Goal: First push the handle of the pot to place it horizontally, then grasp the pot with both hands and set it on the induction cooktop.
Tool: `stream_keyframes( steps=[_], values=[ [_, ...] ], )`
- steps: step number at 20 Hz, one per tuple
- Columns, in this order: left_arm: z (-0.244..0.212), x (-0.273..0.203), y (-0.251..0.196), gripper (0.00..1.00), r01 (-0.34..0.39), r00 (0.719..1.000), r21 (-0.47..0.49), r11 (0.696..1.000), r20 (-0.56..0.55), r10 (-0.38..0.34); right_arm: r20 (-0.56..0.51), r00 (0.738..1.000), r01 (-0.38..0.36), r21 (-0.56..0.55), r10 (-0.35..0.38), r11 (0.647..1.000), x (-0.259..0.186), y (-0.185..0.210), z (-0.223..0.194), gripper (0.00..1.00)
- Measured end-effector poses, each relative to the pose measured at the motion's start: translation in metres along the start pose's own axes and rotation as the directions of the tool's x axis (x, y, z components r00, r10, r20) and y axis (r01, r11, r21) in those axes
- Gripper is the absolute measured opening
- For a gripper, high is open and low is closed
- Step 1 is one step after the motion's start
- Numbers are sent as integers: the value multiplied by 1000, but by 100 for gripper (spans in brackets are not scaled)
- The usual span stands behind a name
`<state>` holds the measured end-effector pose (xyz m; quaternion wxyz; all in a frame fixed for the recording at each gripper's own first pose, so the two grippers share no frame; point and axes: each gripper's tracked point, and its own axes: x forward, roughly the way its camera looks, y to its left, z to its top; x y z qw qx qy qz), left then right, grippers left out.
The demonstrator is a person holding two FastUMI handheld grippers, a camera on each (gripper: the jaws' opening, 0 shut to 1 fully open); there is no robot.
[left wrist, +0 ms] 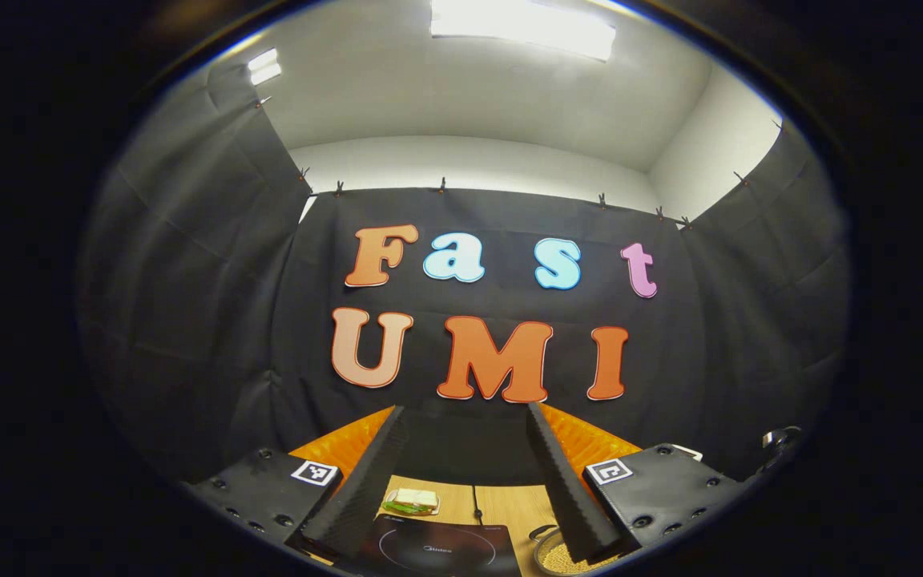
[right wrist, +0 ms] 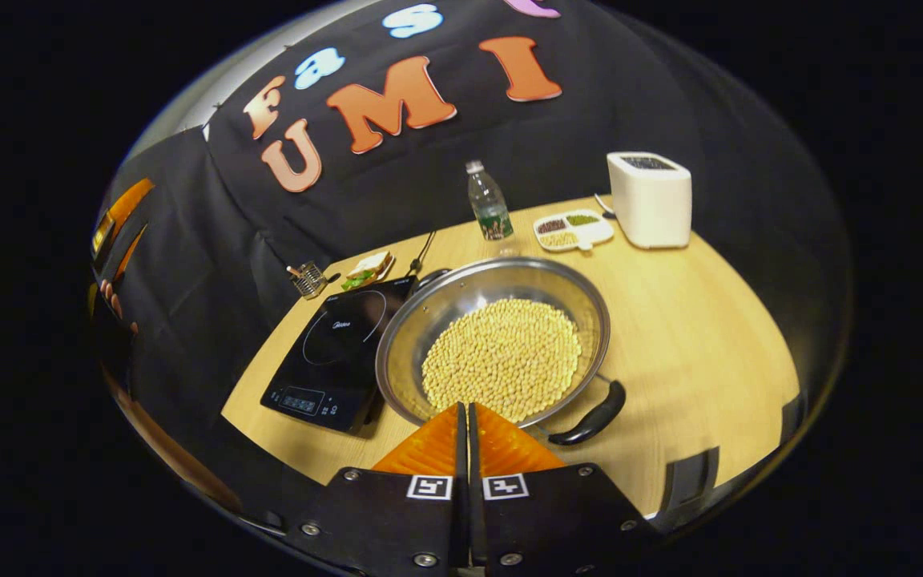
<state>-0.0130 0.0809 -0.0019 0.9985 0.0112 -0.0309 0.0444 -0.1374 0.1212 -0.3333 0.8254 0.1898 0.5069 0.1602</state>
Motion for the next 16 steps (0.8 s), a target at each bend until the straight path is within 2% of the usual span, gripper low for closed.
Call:
stream_keyframes(
  steps=[3, 7, 12, 16],
  values=[
    [-8, 4, 3, 97, 6, 1000, -1, 1000, -18, -6, -61, 998, 35, 9, -35, 999, 9, -10, -15, 0],
    [-14, 8, 19, 97, -22, 999, 3, 1000, -28, 22, -109, 991, 75, 2, -74, 997, 20, -27, -28, 0],
    [-18, 11, 28, 97, -32, 999, 4, 999, -27, 32, -194, 973, 137, 70, -122, 988, 29, -49, -43, 0],
    [-26, 16, 41, 97, -46, 998, 4, 999, -33, 46, -241, 963, 153, 134, -118, 979, 39, -56, -45, 0]
  ],
)
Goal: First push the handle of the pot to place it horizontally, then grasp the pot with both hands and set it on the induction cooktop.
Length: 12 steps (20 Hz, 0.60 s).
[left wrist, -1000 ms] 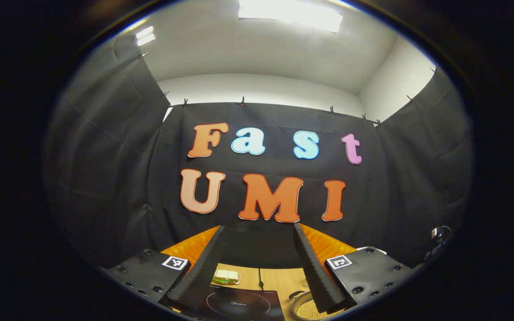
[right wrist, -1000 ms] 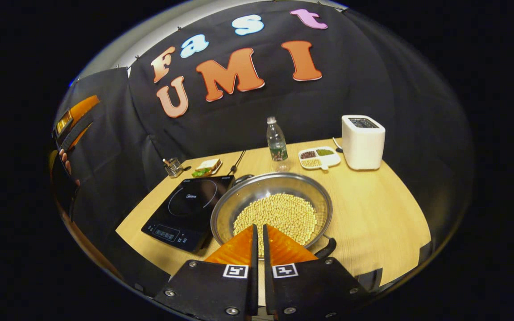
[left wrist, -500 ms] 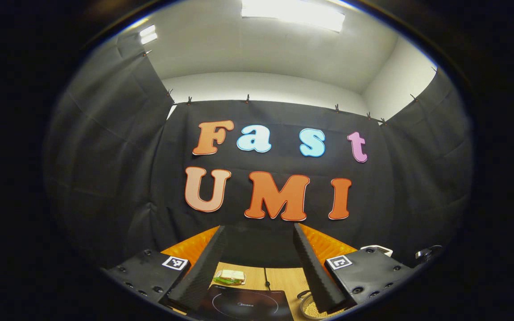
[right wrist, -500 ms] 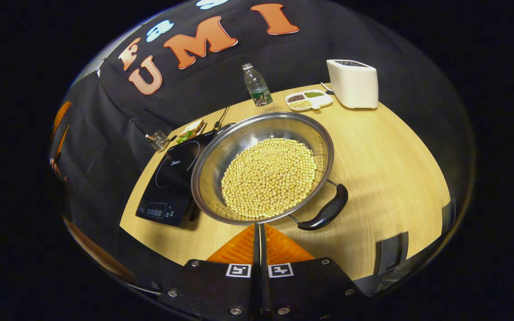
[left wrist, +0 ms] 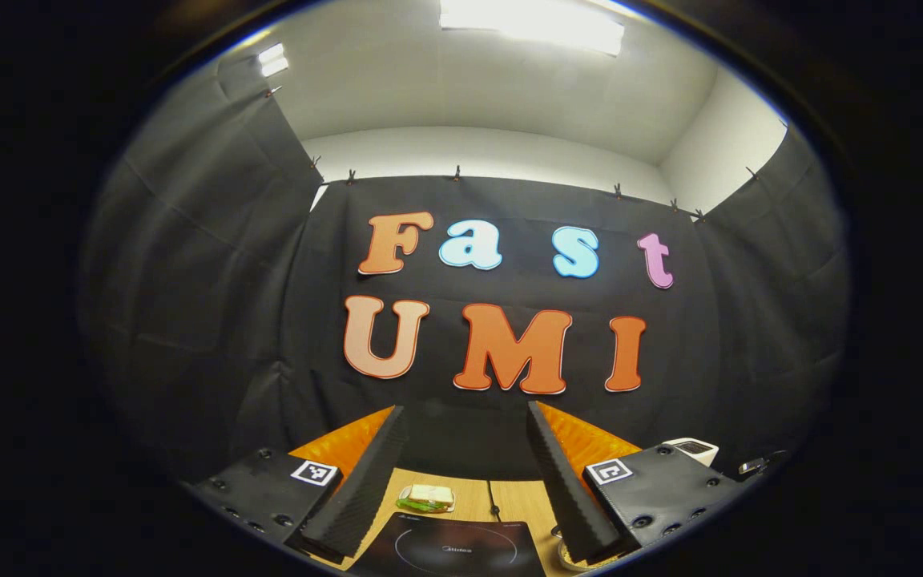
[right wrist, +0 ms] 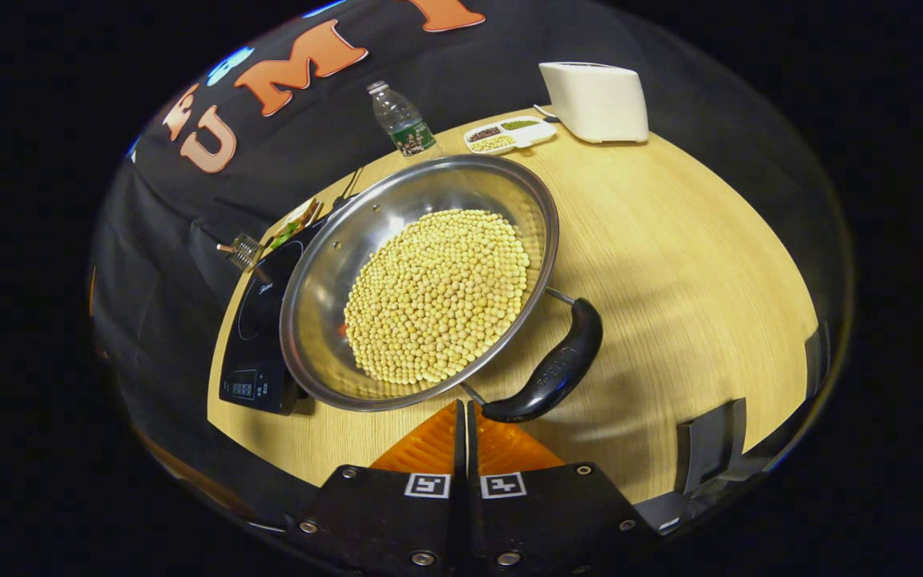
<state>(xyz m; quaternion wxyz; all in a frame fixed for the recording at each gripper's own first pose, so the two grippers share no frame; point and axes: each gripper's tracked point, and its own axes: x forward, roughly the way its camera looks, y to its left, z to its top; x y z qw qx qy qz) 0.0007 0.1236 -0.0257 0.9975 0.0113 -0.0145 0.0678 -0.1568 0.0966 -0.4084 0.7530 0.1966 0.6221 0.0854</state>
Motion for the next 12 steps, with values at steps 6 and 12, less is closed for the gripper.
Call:
stream_keyframes(
  steps=[6, 12],
  values=[
    [-12, 3, 19, 97, -39, 999, 50, 998, -11, 39, -13, 1000, 28, 117, -27, 993, 12, -24, 23, 0],
    [-24, 9, 28, 97, -53, 998, 73, 996, -35, 56, 12, 995, 97, 101, -99, 990, 17, -47, 54, 0]
  ],
)
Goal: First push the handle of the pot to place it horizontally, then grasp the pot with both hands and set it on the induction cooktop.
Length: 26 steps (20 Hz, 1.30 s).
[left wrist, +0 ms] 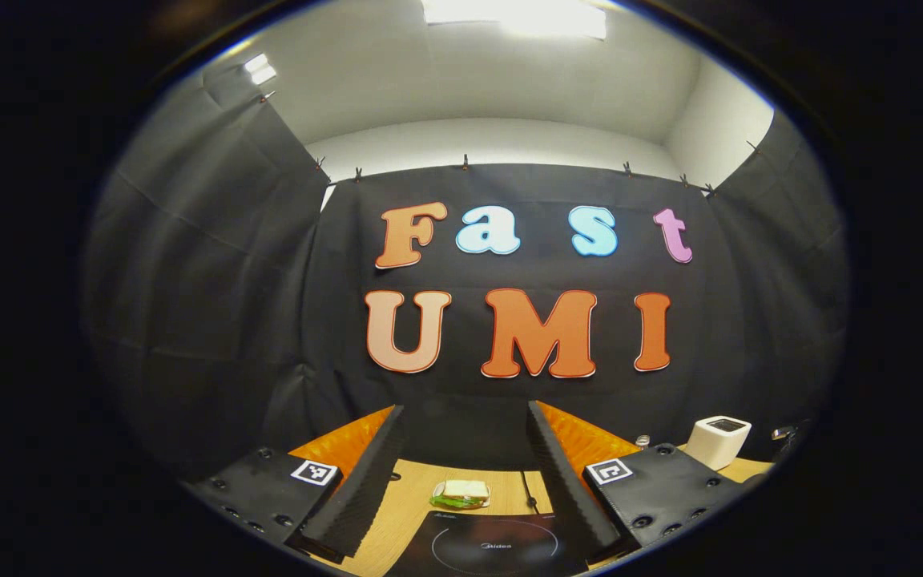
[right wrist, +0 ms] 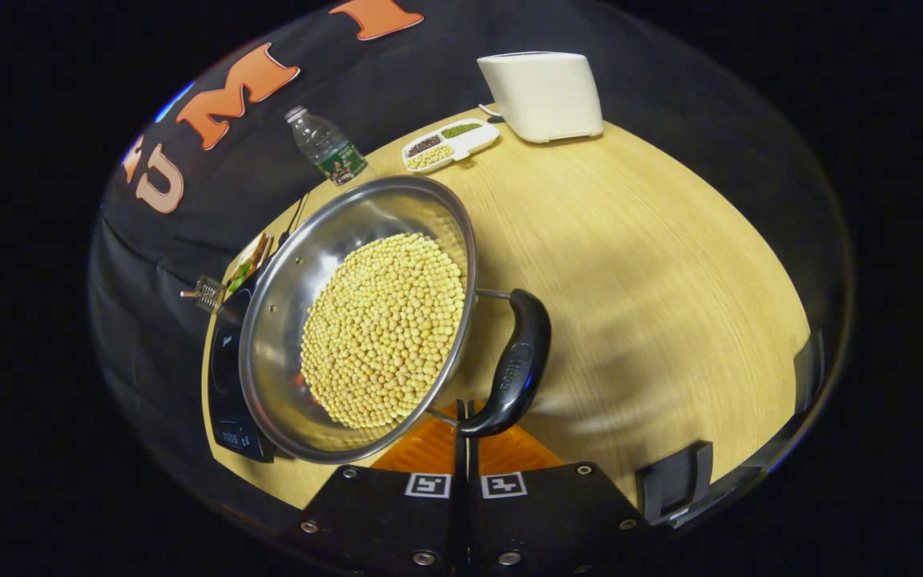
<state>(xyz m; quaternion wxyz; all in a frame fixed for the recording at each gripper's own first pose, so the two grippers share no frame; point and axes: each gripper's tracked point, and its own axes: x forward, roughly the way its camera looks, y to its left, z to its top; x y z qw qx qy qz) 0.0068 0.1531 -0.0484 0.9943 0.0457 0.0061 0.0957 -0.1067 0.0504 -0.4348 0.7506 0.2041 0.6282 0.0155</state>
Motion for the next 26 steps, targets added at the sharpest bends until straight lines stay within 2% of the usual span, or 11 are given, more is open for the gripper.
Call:
stream_keyframes(
  steps=[8, 15, 22, 26],
  values=[
    [-29, 17, 5, 97, -18, 998, 22, 1000, -58, 20, 89, 993, 71, 49, -75, 996, 7, -26, 64, 0],
    [-50, 31, -1, 97, -10, 993, 6, 1000, -114, 11, 107, 989, 96, 80, -104, 992, 19, -32, 95, 0],
    [-79, 30, -21, 97, 44, 976, -22, 999, -213, -48, 111, 981, 154, 39, -157, 987, 35, -36, 118, 0],
    [-99, 29, -39, 97, 88, 957, -16, 996, -277, -89, 133, 983, 130, -5, -128, 991, 20, -28, 118, 0]
  ],
)
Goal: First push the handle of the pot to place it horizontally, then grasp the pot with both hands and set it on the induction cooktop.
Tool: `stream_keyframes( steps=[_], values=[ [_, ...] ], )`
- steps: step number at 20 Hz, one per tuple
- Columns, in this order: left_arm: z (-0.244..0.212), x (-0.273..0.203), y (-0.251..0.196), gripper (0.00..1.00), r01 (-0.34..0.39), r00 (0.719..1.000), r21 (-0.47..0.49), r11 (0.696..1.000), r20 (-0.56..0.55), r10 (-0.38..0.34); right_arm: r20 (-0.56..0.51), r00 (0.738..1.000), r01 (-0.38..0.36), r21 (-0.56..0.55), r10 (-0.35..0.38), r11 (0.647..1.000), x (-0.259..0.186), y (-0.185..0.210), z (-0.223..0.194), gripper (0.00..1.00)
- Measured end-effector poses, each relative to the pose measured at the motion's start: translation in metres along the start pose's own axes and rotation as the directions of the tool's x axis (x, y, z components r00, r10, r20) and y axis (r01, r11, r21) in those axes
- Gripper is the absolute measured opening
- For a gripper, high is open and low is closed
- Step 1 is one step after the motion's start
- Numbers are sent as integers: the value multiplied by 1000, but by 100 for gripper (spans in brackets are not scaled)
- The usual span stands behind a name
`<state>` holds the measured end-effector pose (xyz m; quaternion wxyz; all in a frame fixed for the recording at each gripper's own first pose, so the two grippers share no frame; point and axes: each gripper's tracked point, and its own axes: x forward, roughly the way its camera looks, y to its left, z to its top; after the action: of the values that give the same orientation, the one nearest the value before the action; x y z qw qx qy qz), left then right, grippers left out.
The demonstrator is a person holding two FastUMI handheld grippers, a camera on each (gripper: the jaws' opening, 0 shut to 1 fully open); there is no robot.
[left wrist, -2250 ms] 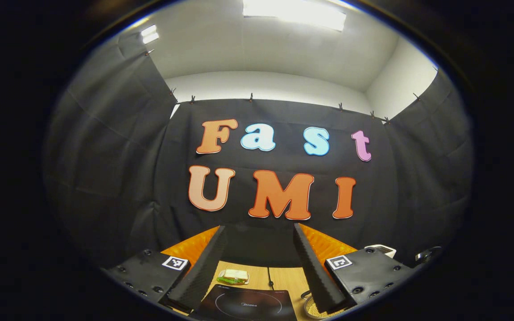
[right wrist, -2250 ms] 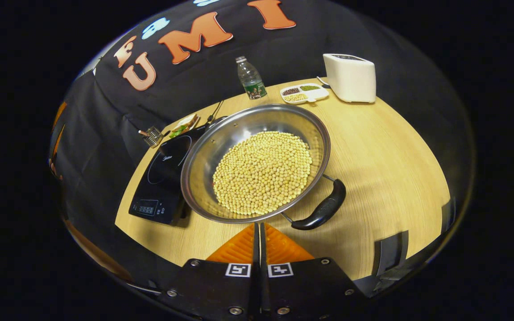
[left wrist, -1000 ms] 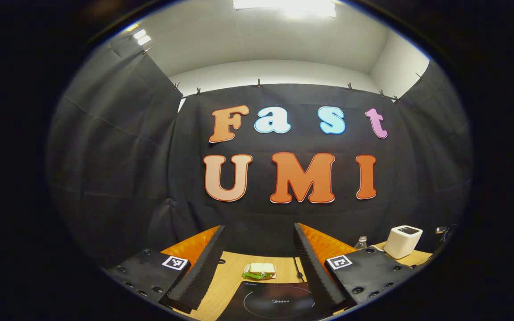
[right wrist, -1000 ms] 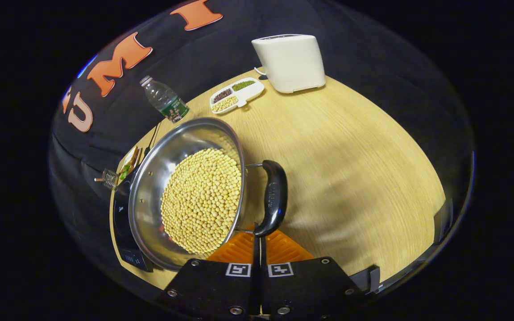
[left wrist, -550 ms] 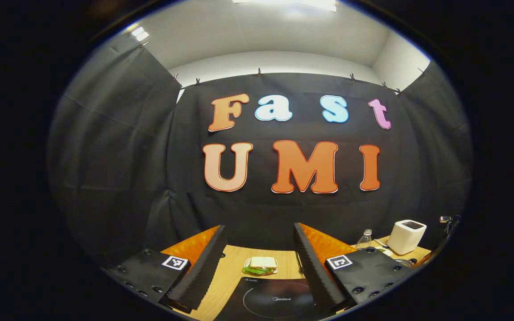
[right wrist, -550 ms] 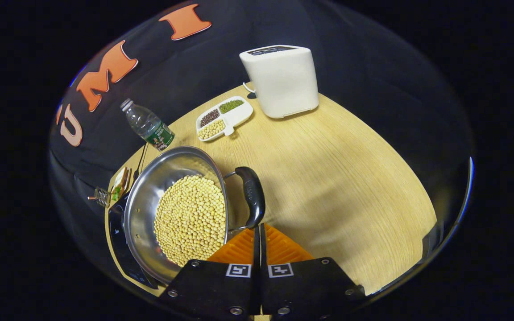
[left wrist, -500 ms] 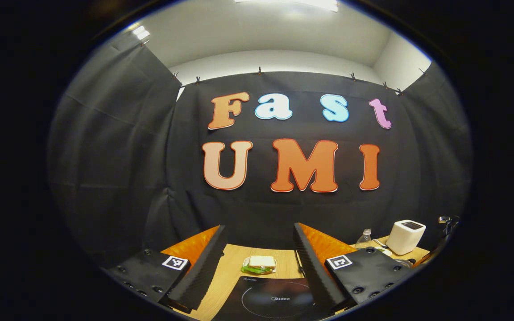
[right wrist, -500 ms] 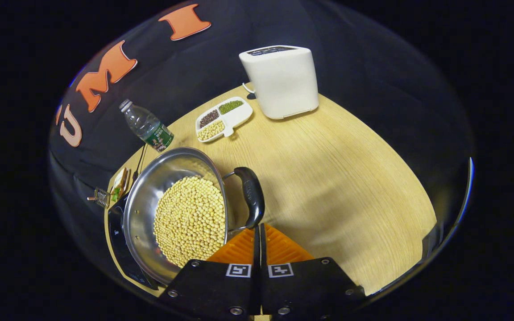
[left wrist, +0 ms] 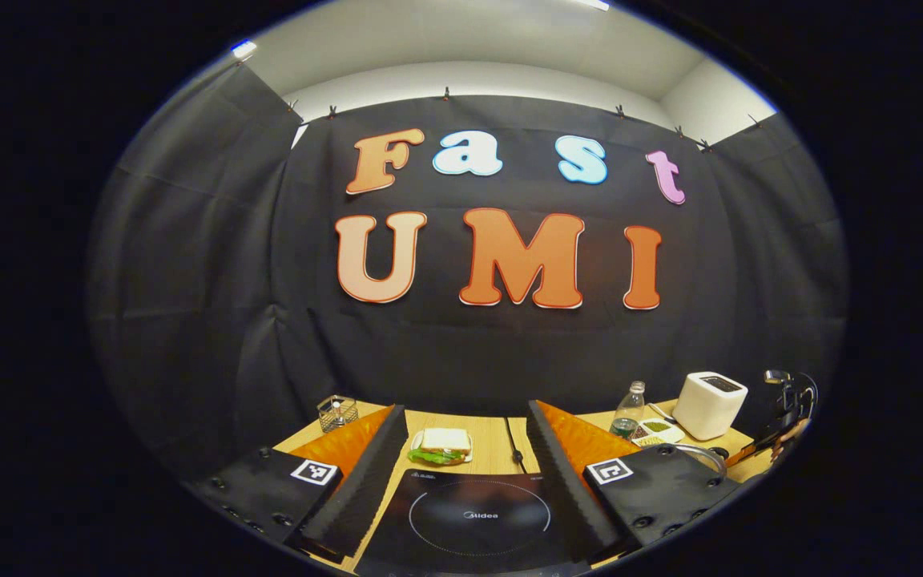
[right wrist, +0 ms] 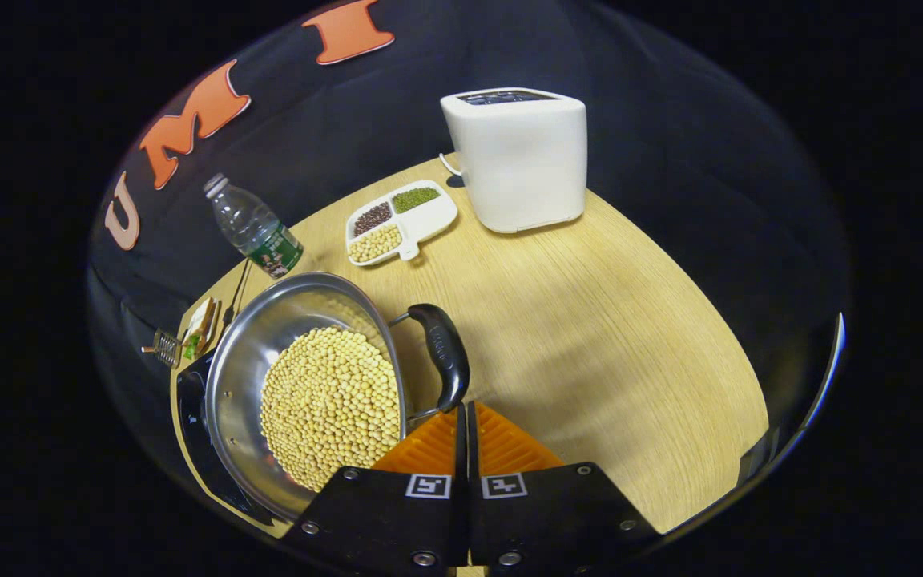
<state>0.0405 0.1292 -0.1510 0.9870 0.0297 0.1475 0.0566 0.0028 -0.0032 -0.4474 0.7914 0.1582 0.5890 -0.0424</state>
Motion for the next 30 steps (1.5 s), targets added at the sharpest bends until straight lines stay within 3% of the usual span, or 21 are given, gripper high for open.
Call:
stream_keyframes(
  steps=[6, 8, 9, 11, 13, 17, 21, 26, 30],
  values=[
    [-61, 17, -47, 98, 100, 972, 11, 995, -213, -95, 94, 994, -52, -72, 59, 996, -46, 8, 25, 1],
    [-78, 19, -62, 98, 129, 956, 26, 991, -268, -118, 109, 990, -83, -91, 93, 992, -57, 16, 32, 9],
    [-84, 19, -71, 98, 150, 947, 24, 988, -292, -136, 115, 988, -93, -99, 104, 991, -61, 21, 37, 20],
    [-97, 23, -91, 97, 188, 925, 10, 982, -337, -173, 129, 986, -90, -125, 106, 988, -64, 26, 42, 33],
    [-114, 27, -107, 98, 214, 895, -19, 977, -397, -204, 141, 985, -78, -148, 99, 986, -65, 29, 48, 54],
    [-158, 33, -141, 98, 245, 799, -88, 966, -545, -253, 129, 986, -84, -162, 105, 983, -59, 38, 47, 75],
    [-193, 41, -168, 98, 270, 715, -111, 956, -642, -276, 113, 987, -91, -173, 112, 981, -54, 43, 44, 80],
    [-236, 53, -185, 98, 242, 638, -128, 962, -726, -257, 94, 989, -94, -194, 114, 977, -52, 44, 43, 81],
    [-257, 63, -190, 93, 215, 609, -128, 968, -757, -236, 84, 991, -82, -204, 101, 975, -47, 41, 42, 81]
  ],
)
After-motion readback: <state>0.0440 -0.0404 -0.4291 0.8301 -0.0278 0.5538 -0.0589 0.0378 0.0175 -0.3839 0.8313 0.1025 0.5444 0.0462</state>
